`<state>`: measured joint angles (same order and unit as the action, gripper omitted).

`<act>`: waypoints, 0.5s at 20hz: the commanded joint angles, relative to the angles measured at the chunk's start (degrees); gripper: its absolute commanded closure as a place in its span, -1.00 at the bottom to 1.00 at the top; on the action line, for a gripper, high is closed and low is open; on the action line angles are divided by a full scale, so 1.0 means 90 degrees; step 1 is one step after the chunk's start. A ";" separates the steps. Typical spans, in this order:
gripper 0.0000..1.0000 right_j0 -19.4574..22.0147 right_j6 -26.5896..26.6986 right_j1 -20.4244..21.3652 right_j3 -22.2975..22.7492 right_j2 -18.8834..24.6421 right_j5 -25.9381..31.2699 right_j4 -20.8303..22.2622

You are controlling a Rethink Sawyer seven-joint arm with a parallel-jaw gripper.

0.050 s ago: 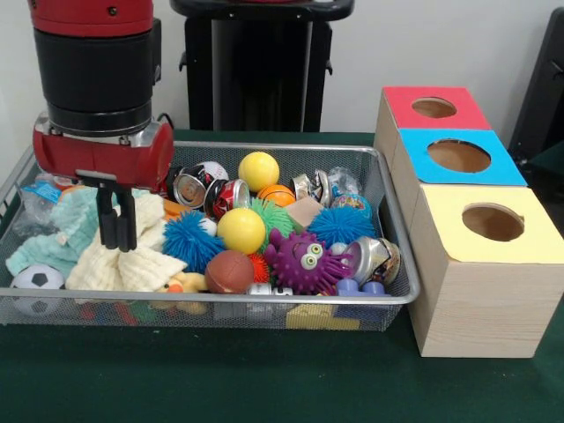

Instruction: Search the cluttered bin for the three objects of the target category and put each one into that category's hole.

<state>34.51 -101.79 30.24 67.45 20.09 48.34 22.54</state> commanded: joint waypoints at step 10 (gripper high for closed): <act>1.00 0.0201 0.1200 -0.0720 0.1155 0.0526 -0.1654 0.1057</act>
<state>35.50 -101.79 28.92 70.81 20.26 39.61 26.88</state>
